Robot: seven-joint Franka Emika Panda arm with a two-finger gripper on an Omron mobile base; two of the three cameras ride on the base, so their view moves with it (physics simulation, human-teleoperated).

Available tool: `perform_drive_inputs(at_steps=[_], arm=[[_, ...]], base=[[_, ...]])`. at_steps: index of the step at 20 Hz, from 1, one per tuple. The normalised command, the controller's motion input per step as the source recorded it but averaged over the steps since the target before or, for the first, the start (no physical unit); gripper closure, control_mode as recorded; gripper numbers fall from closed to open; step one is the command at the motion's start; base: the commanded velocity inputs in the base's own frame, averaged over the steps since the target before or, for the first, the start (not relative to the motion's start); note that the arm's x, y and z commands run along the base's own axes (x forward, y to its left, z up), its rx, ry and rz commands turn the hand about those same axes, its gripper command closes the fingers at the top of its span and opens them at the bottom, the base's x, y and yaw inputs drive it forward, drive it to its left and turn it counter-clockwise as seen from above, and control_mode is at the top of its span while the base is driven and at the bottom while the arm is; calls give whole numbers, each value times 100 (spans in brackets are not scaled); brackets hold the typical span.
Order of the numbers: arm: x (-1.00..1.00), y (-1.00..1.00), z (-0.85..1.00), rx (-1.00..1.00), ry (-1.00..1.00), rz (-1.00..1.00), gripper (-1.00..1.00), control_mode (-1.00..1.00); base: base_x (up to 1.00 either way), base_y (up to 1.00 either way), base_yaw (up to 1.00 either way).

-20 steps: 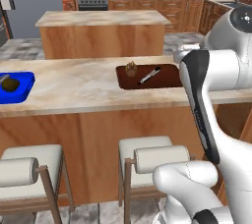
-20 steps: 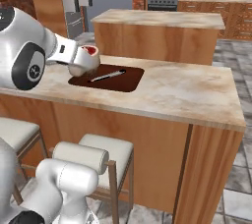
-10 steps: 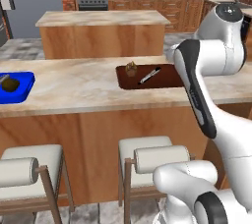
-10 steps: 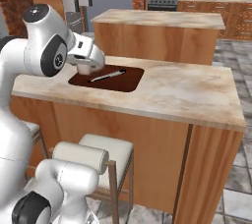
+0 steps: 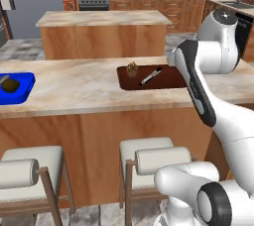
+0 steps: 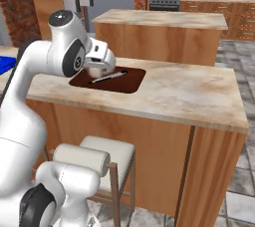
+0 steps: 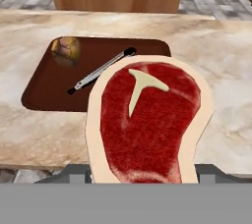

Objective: Gather the mushroom and avocado from the fridge and place them on a tray on the dining counter. Then gather the steak and chicken drumstick from the fridge and place them on the other tray.

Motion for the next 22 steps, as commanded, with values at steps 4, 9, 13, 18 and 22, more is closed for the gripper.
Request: perform_drive_inputs(at_steps=[4, 9, 13, 18, 22], arm=[[47, -10, -28, -1, 0, 5, 100, -100], [45, -8, -29, -3, 0, 6, 100, -100], [46, 0, -33, -7, 3, 5, 100, -100], [45, 0, -26, -4, 2, 3, 100, -100], [33, -5, -18, -1, 2, 2, 100, -100]], base=[[0, 0, 0], [0, 0, 0], [0, 0, 0], [0, 0, 0], [0, 0, 0]])
